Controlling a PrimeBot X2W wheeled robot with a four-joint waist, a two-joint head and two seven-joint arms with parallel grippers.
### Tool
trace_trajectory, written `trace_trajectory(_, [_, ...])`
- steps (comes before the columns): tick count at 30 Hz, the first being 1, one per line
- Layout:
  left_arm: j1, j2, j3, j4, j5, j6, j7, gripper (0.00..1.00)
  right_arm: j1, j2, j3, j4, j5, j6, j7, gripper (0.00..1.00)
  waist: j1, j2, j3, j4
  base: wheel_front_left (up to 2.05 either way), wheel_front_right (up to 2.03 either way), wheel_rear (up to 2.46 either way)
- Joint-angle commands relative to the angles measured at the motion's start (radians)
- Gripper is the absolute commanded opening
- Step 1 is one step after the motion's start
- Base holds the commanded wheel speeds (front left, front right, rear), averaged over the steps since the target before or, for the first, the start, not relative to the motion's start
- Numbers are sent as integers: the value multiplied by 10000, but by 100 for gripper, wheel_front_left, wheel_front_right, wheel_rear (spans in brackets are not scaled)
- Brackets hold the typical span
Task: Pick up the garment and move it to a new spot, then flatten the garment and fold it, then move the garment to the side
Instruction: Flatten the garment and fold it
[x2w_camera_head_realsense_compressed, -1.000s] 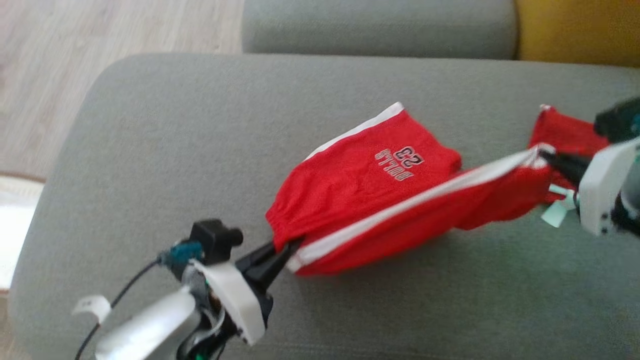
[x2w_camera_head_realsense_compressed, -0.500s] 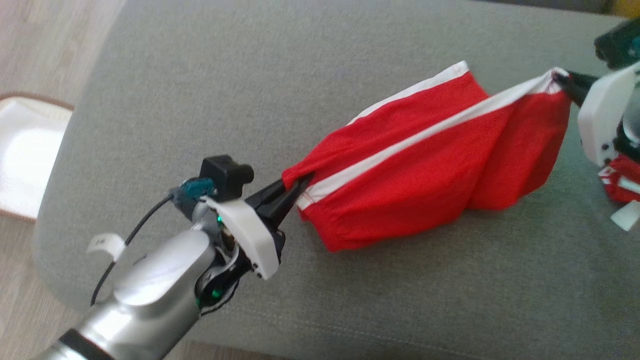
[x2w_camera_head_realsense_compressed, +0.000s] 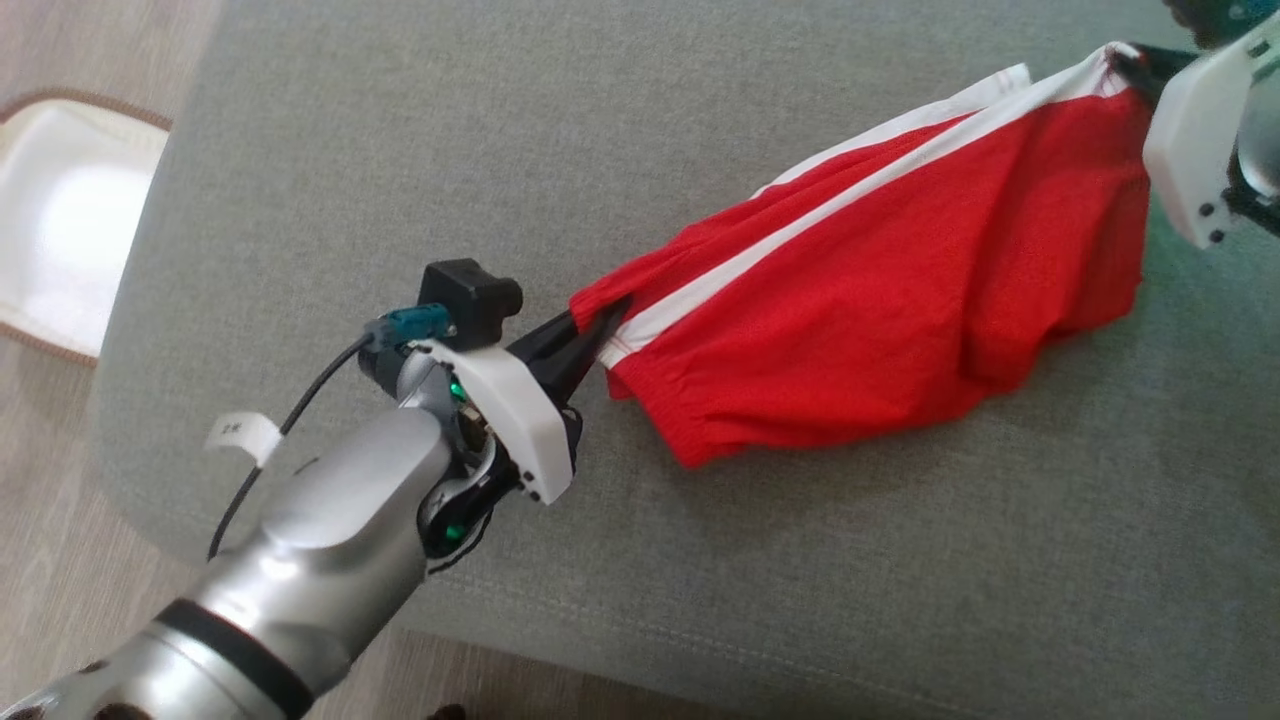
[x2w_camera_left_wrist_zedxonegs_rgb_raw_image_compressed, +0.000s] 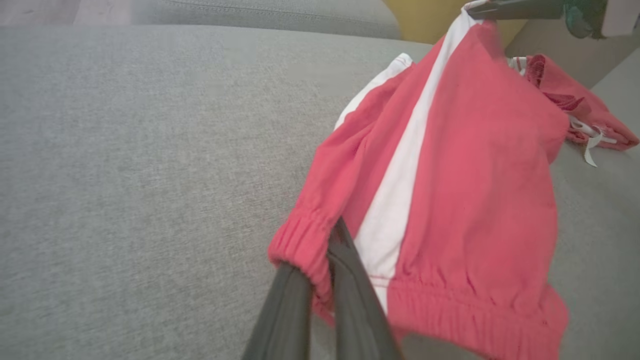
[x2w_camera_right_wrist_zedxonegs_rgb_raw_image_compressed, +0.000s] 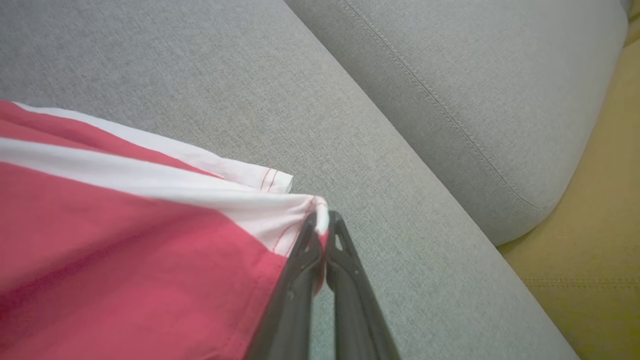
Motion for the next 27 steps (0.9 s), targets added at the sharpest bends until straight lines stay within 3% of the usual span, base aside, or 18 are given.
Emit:
trace_trajectory(1, [-439,226,315,-14,-33,-42,-136,0,-210,-113,46,-3,54,17,-131,0,0,0,120,88,0,0,0])
trace_trajectory(5, [-667,83,186,342,-44,-53,-257,0,-636,-21,627,442,130,17,-475,0,0,0,260,138,0,0,0])
trace_trajectory(6, [-709,62,158,434,-40,-54,-282,32,-745,16,753,558,81,17,-652,44,0,0,283,131,0,0,0])
trace_trajectory(7, [-754,54,127,534,1,-55,-311,89,-814,75,829,729,101,17,-764,100,0,0,293,113,0,0,0])
trace_trajectory(8, [-783,47,116,636,30,-56,-345,100,-859,156,900,893,126,17,-861,100,0,0,289,85,0,0,0])
trace_trajectory(15, [-753,72,349,1201,117,-31,-524,100,-709,807,962,2009,517,17,-1810,100,0,0,-28,-285,0,0,0])
trace_trajectory(21, [-456,234,845,1336,154,134,-575,100,-183,1396,431,2877,924,17,-3116,100,0,0,-677,-747,0,0,0])
trace_trajectory(27, [191,390,2008,721,65,499,-581,100,746,2158,-376,3408,1433,17,-4704,100,0,0,-1569,-1203,0,0,0])
